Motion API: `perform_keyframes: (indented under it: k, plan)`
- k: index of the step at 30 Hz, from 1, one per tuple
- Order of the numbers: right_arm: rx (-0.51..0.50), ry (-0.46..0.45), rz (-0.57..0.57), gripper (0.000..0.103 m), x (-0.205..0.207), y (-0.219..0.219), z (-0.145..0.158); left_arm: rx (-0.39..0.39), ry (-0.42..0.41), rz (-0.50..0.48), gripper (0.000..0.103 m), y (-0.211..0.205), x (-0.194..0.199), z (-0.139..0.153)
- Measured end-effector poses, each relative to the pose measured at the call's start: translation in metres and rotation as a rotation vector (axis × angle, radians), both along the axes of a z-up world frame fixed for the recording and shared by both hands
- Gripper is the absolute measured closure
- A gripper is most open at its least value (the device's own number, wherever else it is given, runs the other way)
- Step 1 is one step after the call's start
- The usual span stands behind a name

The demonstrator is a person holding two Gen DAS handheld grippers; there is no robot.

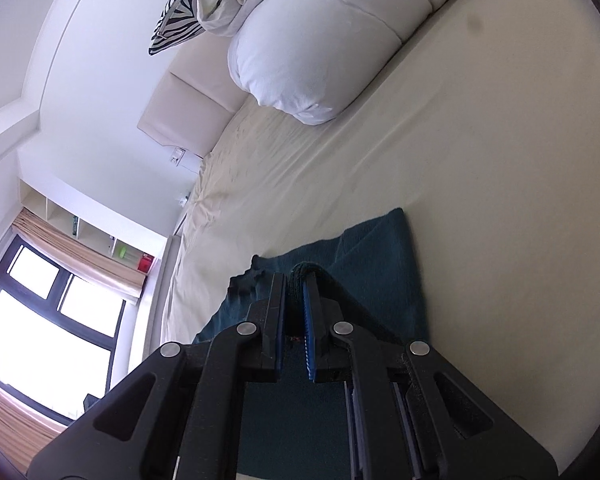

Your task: Fold small clothes

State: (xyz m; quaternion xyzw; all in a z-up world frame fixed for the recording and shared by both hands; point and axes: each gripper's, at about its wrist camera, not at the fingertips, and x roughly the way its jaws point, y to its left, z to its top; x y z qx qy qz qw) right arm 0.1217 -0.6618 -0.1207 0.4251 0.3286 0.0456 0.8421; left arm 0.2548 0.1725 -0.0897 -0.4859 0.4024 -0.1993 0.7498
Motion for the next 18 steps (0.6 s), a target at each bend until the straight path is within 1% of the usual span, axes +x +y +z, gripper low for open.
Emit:
perform_keyframes:
  k: [3,8,11,12,14,15,16,17,18]
  plan:
    - [-0.034,0.028,-0.006,0.096,0.028,0.001,-0.011,0.029,0.013,-0.007,0.097,-0.007,0.022,-0.009]
    - [-0.049,0.065,-0.019,0.096,0.069,0.002,-0.031,0.066,0.043,-0.008,0.096,-0.009,0.052,-0.027]
    - [-0.079,0.122,-0.021,0.096,0.094,0.006,-0.049,0.101,0.075,-0.001,0.096,-0.010,0.069,-0.040]
    - [-0.091,0.138,-0.038,0.092,0.099,0.006,-0.055,0.108,0.084,-0.005,0.096,-0.010,0.072,-0.044]
    - [-0.116,0.166,-0.076,0.090,0.108,0.002,-0.067,0.105,0.088,-0.012,0.088,-0.010,0.073,-0.049]
    - [-0.116,0.178,-0.107,0.079,0.110,-0.001,-0.072,0.101,0.081,-0.010,0.086,-0.009,0.071,-0.049]
    - [-0.108,0.177,-0.129,0.055,0.111,-0.005,-0.074,0.100,0.077,0.001,0.076,-0.007,0.069,-0.049]
    - [-0.093,0.157,-0.149,0.049,0.109,-0.009,-0.075,0.105,0.073,0.024,0.056,-0.001,0.065,-0.048]
    - [-0.092,0.143,-0.160,0.049,0.107,-0.014,-0.073,0.110,0.070,0.047,0.047,0.003,0.062,-0.047]
